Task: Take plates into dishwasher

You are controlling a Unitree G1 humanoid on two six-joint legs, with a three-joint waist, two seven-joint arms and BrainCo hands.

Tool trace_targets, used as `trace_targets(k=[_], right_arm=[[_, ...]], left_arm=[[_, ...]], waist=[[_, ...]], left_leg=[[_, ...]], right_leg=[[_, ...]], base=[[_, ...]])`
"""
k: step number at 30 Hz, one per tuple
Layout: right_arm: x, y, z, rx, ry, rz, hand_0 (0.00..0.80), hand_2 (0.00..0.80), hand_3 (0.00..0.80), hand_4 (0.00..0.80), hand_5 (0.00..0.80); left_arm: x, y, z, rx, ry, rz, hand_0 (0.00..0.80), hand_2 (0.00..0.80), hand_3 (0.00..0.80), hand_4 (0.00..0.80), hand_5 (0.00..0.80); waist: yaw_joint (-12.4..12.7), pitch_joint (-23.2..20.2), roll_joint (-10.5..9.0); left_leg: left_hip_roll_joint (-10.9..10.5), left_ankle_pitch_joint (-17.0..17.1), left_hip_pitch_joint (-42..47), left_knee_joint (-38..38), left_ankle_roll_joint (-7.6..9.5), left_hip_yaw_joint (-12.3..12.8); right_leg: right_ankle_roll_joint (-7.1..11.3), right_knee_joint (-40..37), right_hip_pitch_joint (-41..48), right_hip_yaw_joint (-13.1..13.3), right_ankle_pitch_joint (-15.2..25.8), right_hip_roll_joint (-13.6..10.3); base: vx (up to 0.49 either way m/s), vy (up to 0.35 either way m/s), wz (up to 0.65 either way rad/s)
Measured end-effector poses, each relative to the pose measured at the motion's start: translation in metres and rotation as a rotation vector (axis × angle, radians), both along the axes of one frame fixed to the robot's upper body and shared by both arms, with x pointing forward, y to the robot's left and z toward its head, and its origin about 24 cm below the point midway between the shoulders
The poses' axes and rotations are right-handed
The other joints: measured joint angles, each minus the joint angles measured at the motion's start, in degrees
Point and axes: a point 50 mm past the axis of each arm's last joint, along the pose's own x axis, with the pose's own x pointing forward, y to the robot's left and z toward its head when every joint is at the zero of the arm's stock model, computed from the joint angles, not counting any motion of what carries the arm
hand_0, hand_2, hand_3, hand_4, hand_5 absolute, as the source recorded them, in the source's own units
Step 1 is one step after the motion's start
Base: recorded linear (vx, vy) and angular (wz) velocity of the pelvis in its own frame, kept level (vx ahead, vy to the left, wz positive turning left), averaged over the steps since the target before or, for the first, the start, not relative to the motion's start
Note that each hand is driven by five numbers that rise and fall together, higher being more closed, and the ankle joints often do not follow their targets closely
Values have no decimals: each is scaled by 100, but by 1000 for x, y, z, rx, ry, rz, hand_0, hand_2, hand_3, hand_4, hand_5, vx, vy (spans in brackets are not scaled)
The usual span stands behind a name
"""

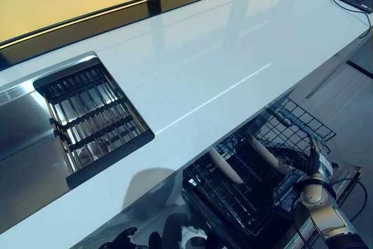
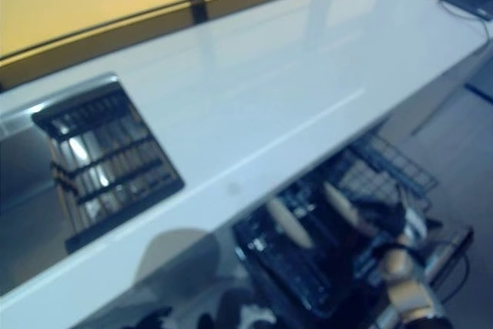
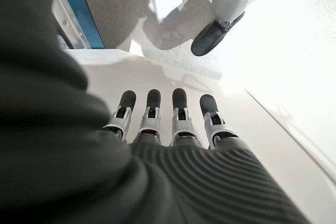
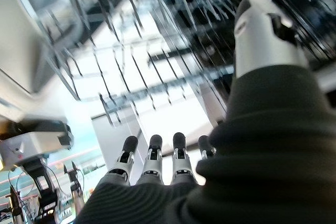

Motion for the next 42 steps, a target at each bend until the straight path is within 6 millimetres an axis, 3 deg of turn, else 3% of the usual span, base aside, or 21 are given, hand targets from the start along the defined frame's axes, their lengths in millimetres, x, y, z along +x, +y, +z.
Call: trace_targets(k=[10, 18, 26, 30, 36, 42], right_arm=[[-28, -35, 33, -37, -170, -132, 0, 0, 0, 0, 0], [-52, -56, 11, 188, -181, -197, 0, 0, 0, 0, 0], [-73, -76, -32, 425, -132, -291, 0, 0, 0, 0, 0], [-80, -81, -50, 513, -103, -331, 0, 0, 0, 0, 0], [-78, -86, -58, 628, -136, -326, 0, 0, 0, 0, 0], [-50, -77, -44, 717, -234, -187, 0, 0, 0, 0, 0]], left_arm=[[-17, -7, -12, -22, 45, 10, 0, 0, 0, 0, 0], [-34, -12, -24, -33, 112, 28, 0, 0, 0, 0, 0], [-41, -12, -29, -30, 144, 29, 0, 0, 0, 0, 0], [-42, -16, -31, -34, 157, 18, 0, 0, 0, 0, 0], [-26, -28, -26, -57, 123, -4, 0, 0, 0, 0, 0], [6, -51, -13, -120, 15, -31, 0, 0, 0, 0, 0]], waist=[[-250, -71, -6], [-612, -642, 36], [-965, -1006, 158], [-1083, -1056, 283], [-1106, -880, 519], [-1183, -247, 1024]], left_leg=[[4, -92, 284, -1, 6, 288], [0, -260, 597, -3, 11, 677], [-12, -328, 693, -6, 42, 967], [-37, -345, 622, -4, 59, 1132], [-128, -319, 407, 2, 112, 1262], [-286, -236, 83, -10, 236, 1239]], right_leg=[[5, -1, 120, 284, -1, 1], [23, -3, 219, 663, -1, 13], [69, -21, 147, 949, 19, 7], [93, -20, -32, 1035, 91, -32], [158, -12, -321, 1133, 202, -133], [241, 0, -659, 1159, 331, -282]], base=[[45, 81, -15], [64, 85, -25], [4, 26, -19], [-101, 16, -25], [-129, 8, -14], [-130, 47, -1]])
